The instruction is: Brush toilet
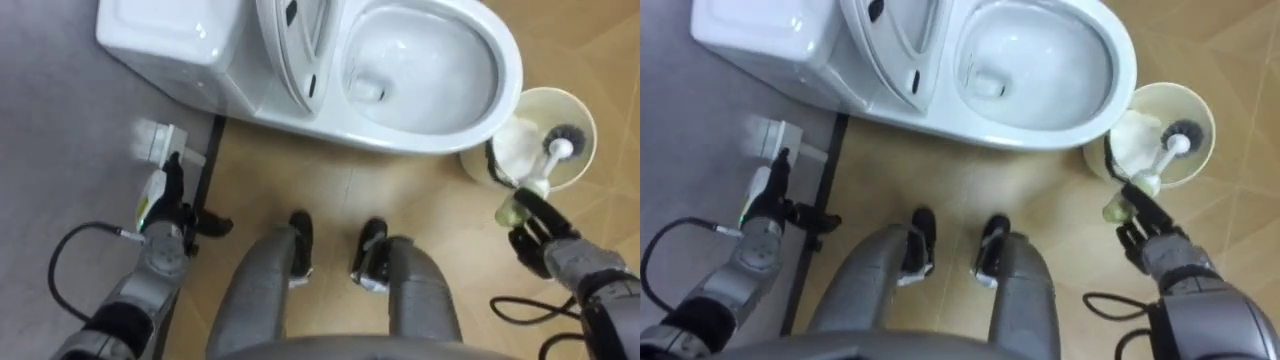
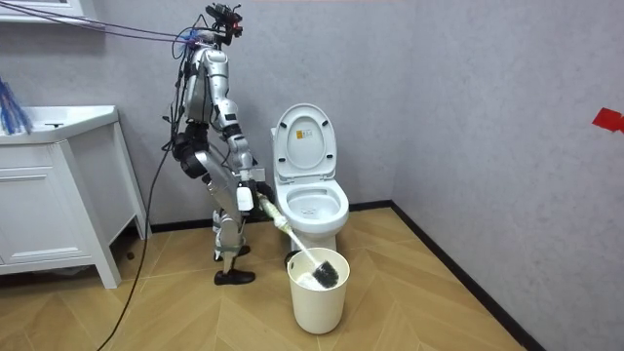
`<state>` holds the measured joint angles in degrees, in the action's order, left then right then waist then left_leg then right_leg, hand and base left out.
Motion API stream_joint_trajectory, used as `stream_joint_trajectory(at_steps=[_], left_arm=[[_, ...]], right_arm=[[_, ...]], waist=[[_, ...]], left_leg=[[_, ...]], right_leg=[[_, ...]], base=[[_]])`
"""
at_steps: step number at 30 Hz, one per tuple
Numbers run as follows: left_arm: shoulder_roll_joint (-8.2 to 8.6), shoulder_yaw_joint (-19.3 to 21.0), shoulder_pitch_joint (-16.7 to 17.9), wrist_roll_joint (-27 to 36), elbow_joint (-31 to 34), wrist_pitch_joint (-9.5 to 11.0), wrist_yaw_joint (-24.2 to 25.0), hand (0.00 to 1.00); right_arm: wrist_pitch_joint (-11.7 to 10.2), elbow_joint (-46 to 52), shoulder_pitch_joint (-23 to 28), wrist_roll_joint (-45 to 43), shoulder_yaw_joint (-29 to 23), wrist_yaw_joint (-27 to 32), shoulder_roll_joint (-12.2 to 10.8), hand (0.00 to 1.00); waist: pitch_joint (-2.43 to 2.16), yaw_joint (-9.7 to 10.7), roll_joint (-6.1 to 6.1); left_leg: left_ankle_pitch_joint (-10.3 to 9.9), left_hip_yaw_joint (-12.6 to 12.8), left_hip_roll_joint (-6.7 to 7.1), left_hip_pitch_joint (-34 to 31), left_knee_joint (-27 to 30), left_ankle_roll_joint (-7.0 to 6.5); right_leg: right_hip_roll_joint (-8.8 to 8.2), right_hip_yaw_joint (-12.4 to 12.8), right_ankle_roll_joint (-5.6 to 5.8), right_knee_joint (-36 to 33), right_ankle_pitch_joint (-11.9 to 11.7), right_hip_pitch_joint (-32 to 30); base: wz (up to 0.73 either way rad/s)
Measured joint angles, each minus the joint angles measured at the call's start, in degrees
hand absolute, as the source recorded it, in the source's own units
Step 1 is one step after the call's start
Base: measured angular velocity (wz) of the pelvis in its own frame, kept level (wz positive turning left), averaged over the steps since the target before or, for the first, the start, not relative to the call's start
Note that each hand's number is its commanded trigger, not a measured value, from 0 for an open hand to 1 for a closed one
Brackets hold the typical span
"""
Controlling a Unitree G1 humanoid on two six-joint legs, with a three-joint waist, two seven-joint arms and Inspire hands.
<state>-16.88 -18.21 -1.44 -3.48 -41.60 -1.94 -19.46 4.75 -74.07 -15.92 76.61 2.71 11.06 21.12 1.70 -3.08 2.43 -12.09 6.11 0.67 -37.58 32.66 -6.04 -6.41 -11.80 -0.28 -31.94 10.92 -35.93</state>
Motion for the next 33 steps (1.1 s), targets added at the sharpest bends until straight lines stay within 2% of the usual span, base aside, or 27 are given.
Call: stream_joint_trajectory(at_steps=[4, 8, 10, 12, 13, 15, 16, 18, 21, 23, 26, 29, 30, 33], left_arm=[[-0.03, 2.51, 2.38, -0.06, 1.84, 0.23, -0.04, 0.00], [0.82, 5.73, 5.42, -4.30, 2.89, 1.26, 0.45, 0.00], [0.87, 7.73, 7.66, -6.34, 5.56, 1.58, 0.48, 0.00], [1.06, 10.16, 12.17, -7.64, 9.87, 2.54, 0.11, 0.00], [1.11, 10.68, 12.67, -8.13, 10.79, 2.77, 0.00, 0.00], [1.30, 11.92, 16.23, -10.90, 14.69, 3.59, -0.38, 0.00], [1.56, 12.45, 16.89, -11.77, 15.40, 4.13, -0.46, 0.00], [2.94, 13.78, 19.53, -13.11, 17.66, 5.68, -2.43, 0.00], [3.26, 14.69, 22.08, -15.34, 20.80, 7.02, -4.08, 0.00], [3.87, 15.88, 23.00, -17.22, 21.73, 7.05, -4.58, 0.00], [3.92, 17.10, 25.22, -20.69, 27.21, 7.66, -5.42, 0.00], [4.04, 19.71, 25.74, -24.26, 31.74, 10.03, -7.92, 0.00], [4.16, 20.45, 25.71, -25.75, 33.50, 10.79, -9.16, 0.00], [5.02, 20.39, 25.74, -28.50, 36.85, 12.54, -11.53, 0.00]], right_arm=[[-1.47, 2.25, 3.17, 1.96, -1.91, -0.18, -1.05, 1.00], [-2.91, 4.85, 7.95, 1.75, -4.83, -0.63, -3.00, 1.00], [-3.47, 7.53, 11.41, 1.42, -5.34, -0.59, -3.88, 1.00], [-3.85, 13.53, 16.30, -0.86, -6.08, -0.05, -4.58, 1.00], [-4.29, 14.56, 17.25, -1.60, -6.12, 0.09, -4.87, 1.00], [-5.55, 16.83, 20.22, -5.95, -6.15, 0.20, -5.43, 1.00], [-5.63, 17.29, 20.72, -7.91, -6.14, 0.28, -5.43, 1.00], [-6.85, 21.30, 23.92, -15.23, -5.85, 0.94, -5.82, 1.00], [-7.84, 25.78, 26.01, -23.74, -4.60, 1.35, -6.86, 1.00], [-8.25, 26.99, 26.19, -29.66, -3.78, 1.26, -7.10, 1.00], [-9.22, 29.47, 27.86, -39.93, -3.34, 1.27, -8.11, 1.00], [-9.35, 32.66, 28.84, -46.61, -2.51, 0.52, -8.28, 1.00], [-10.21, 32.72, 28.70, -48.60, -1.66, 0.12, -8.26, 1.00], [-10.52, 32.76, 28.13, -52.89, -0.51, -1.47, -8.38, 1.00]], waist=[[-0.06, 1.26, 0.05], [-0.26, 1.39, 0.09], [-0.34, 1.57, 0.18], [-0.63, 1.46, 0.03], [-0.71, 1.53, -0.06], [-1.00, 1.92, -0.14], [-1.02, 1.76, -0.13], [-1.28, 1.30, -0.15], [-1.74, 1.07, 0.60], [-1.79, 1.21, 0.76], [-2.07, 0.86, 1.56], [-2.02, -0.95, 1.68], [-1.98, -1.68, 1.70], [-1.90, -2.89, 1.65]], left_leg=[[-0.04, -0.75, 0.02, 4.11, -2.14, -0.01], [-0.23, -0.94, 0.16, 10.03, -5.60, 0.27], [-0.32, -1.21, 0.18, 12.63, -7.05, 0.46], [-0.46, -1.22, 0.25, 16.02, -9.04, 0.74], [-0.46, -1.25, 0.27, 16.83, -9.49, 0.80], [-0.66, -1.62, 0.26, 19.85, -10.35, 1.10], [-0.70, -1.63, 0.26, 20.66, -10.69, 1.16], [-0.90, -1.62, 0.26, 24.16, -12.40, 1.46], [-0.85, -1.53, 0.15, 27.72, -14.45, 1.82], [-0.85, -2.27, 0.15, 29.04, -14.81, 1.99], [-1.06, -3.92, 0.16, 30.33, -14.80, 2.39], [-1.19, -4.76, 0.22, 31.74, -15.27, 2.61], [-1.20, -4.76, 0.18, 32.21, -15.51, 2.66], [-1.26, -5.08, 0.16, 32.36, -15.57, 2.75]], right_leg=[[0.58, -0.75, 0.48, 3.53, -0.40, 5.08], [1.11, -1.01, 0.85, 7.48, -0.65, 11.34], [1.33, -1.19, 0.86, 8.93, -0.66, 13.95], [1.55, -1.39, 0.88, 10.73, -0.65, 17.36], [1.58, -1.55, 0.89, 11.17, -0.64, 18.22], [1.78, -2.29, 0.85, 12.70, -0.59, 21.44], [1.83, -2.48, 0.86, 13.05, -0.58, 22.28], [2.01, -2.57, 0.92, 14.06, -0.45, 25.56], [2.32, -2.72, 0.83, 15.90, -0.32, 28.91], [2.40, -3.72, 0.82, 17.35, -0.34, 31.20], [2.63, -5.24, 0.78, 19.45, -0.41, 33.64], [3.05, -5.94, 0.76, 20.30, -0.45, 35.84], [3.28, -5.96, 0.75, 20.38, -0.45, 36.22], [3.35, -6.36, 0.75, 20.37, -0.45, 36.55]], base=[[0.07], [0.01], [0.03], [0.00], [0.04], [0.08], [0.04], [0.00], [-0.03], [0.18], [0.32], [0.12], [0.00], [0.05]])
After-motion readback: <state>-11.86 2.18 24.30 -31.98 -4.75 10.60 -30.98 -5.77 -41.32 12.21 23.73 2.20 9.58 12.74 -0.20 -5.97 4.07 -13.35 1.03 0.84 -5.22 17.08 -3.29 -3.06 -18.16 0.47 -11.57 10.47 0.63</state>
